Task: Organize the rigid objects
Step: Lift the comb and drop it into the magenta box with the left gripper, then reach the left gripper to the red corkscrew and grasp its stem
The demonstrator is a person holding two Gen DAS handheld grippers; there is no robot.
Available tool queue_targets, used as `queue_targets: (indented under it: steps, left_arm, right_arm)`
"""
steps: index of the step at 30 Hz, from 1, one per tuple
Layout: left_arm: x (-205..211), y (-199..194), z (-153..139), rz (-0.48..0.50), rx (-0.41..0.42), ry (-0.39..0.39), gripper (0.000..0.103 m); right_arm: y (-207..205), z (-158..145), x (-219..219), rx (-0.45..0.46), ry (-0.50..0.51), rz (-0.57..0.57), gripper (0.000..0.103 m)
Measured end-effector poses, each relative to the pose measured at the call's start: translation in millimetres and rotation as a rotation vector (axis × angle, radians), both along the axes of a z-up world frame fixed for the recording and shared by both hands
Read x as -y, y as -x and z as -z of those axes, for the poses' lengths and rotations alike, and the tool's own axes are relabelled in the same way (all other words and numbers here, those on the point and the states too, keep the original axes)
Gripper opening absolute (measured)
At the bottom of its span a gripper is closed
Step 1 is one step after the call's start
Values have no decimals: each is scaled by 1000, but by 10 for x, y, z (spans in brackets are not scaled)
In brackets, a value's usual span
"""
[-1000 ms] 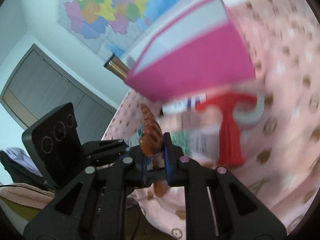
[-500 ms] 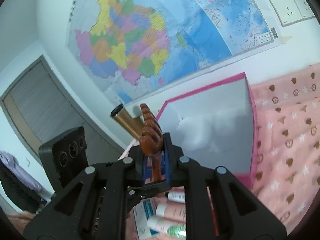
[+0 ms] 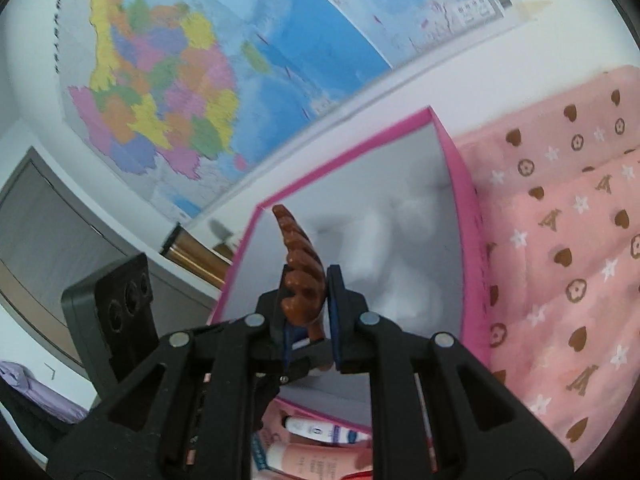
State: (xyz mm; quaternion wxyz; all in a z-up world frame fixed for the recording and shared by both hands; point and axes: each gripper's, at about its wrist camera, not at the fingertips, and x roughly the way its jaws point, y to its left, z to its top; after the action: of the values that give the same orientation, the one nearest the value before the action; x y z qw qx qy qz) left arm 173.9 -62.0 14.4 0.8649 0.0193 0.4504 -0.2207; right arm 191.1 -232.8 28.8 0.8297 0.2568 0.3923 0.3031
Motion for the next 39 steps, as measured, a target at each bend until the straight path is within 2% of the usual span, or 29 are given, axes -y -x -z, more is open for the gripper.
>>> queue_targets:
  steps: [2,3,4,5,10,15,18,24,30,34,39]
  left_arm:
    - [-25,-10,15,-4,-2,-8,27]
    - [-45,11,4,-6,4,-7,27]
    - [-61,30,-8,-12,15,-8,27]
    - [-58,62,-34,-15,25,-10,27]
    - [-148,276,-197,-15,99,-1,28]
    - [-264,628,-331,3,160,60,37]
    - [-304,851,-344,24,171,91,38]
    - [-282,1108,-161,31,129,101,38]
    - [-196,1238,112,61,41,125,38]
    - [-134,1296,209,74,11,139,38]
    - [-67,1395,255,85,13,122,38]
  right_arm:
    - [37,-57,-14,24,113,32,24]
    - [54,-75,-5,34,140,45,38]
    - [83,-119,12,54,176,66,47]
    - [114,-157,32,72,202,83,48]
    - [357,-240,132,122,223,71,48]
    - [776,-224,170,169,224,-24,48]
    - [998,-97,159,148,223,-87,48]
    - [1262,330,119,40,283,-135,48]
    - [1391,635,124,-48,313,-141,46]
    - [1406,708,81,-64,331,-146,44]
    - [1405,749,0,-56,371,-156,42]
